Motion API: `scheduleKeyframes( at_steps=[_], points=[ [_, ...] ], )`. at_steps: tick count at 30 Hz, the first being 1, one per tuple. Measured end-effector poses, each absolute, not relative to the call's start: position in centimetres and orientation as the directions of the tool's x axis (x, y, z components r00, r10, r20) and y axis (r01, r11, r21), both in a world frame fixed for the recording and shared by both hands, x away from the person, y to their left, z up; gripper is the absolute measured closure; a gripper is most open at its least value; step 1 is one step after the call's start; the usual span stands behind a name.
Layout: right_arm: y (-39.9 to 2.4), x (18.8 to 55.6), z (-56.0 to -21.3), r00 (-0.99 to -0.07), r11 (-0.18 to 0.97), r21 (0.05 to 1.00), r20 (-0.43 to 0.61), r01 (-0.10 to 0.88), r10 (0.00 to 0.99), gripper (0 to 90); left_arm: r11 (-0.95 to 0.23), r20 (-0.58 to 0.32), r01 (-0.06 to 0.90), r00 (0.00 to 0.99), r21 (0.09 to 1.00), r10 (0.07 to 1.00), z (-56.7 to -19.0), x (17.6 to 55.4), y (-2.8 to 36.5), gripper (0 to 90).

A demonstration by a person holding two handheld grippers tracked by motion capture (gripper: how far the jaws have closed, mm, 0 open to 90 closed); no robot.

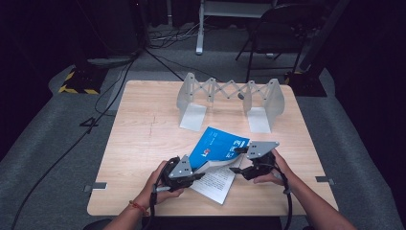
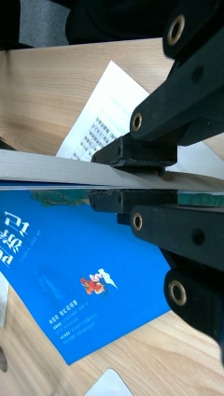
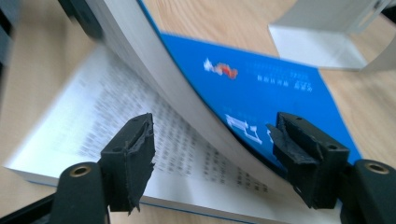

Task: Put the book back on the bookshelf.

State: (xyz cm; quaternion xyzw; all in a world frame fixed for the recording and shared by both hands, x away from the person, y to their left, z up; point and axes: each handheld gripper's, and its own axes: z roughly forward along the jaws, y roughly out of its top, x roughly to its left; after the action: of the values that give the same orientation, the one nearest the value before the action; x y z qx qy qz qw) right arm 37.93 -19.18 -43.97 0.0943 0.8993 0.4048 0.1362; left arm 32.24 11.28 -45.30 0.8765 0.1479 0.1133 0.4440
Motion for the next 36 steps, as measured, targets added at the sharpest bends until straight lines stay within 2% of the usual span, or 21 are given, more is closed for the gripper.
scheduleKeyframes(
  at_steps=[2, 6, 9, 11, 13, 14, 18, 20, 24, 28, 36],
  points=[
    [-18.7, 38.7, -44.6, -0.94, 0.663, 0.746, -0.176, 0.067, 0.293, 34.6, -0.561, 0.062, 0.159, 0.933, 0.812, 0.355, -45.4, 32.3, 11.7, 80.6],
    [-18.1, 39.9, -45.7, -0.928, 0.698, 0.716, -0.241, 0.028, 0.285, 37.6, -0.548, 0.044, 0.177, 0.93, 0.817, 0.365, -45.4, 32.1, 12.3, 80.2],
    [-18.1, 40.3, -46.0, -0.92, 0.715, 0.698, -0.302, -0.034, 0.251, 50.6, -0.543, 0.037, 0.189, 0.925, 0.818, 0.378, -45.5, 31.8, 12.6, 77.8],
    [-18.2, 40.2, -46.0, -0.92, 0.712, 0.699, -0.319, -0.065, 0.229, 53.8, -0.546, 0.039, 0.192, 0.923, 0.815, 0.383, -45.5, 31.6, 12.6, 72.2],
    [-18.2, 39.9, -46.0, -0.913, 0.725, 0.679, -0.363, -0.121, 0.188, 61.1, -0.571, 0.067, 0.191, 0.914, 0.798, 0.4, -45.7, 31.0, 12.7, 68.9],
    [-18.1, 39.6, -45.9, -0.905, 0.725, 0.673, -0.387, -0.146, 0.177, 64.2, -0.572, 0.058, 0.204, 0.912, 0.794, 0.406, -46.0, 30.8, 12.8, 60.8],
    [-18.2, 39.3, -45.7, -0.897, 0.73, 0.665, -0.405, -0.157, 0.176, 66.4, -0.576, 0.058, 0.253, 0.883, 0.777, 0.466, -46.9, 30.6, 14.1, 55.6],
    [-18.3, 39.1, -45.6, -0.894, 0.734, 0.66, -0.413, -0.16, 0.176, 67.2, -0.568, 0.065, 0.26, 0.871, 0.781, 0.488, -47.0, 30.9, 14.5, 58.1],
    [-18.8, 38.3, -45.1, -0.884, 0.742, 0.652, -0.428, -0.158, 0.187, 72.1, -0.6, 0.141, 0.236, 0.847, 0.764, 0.513, -46.8, 31.7, 14.4, 65.8],
    [-19.1, 37.5, -44.8, -0.872, 0.753, 0.64, -0.447, -0.156, 0.199, 75.8, -0.58, 0.142, 0.248, 0.827, 0.776, 0.544, -46.7, 33.8, 14.6, 66.1],
    [-20.2, 35.7, -43.9, -0.846, 0.76, 0.63, -0.483, -0.158, 0.224, 81.3, -0.577, 0.141, 0.234, 0.836, 0.782, 0.53, -46.3, 37.2, 13.5, 64.7]
  ],
)
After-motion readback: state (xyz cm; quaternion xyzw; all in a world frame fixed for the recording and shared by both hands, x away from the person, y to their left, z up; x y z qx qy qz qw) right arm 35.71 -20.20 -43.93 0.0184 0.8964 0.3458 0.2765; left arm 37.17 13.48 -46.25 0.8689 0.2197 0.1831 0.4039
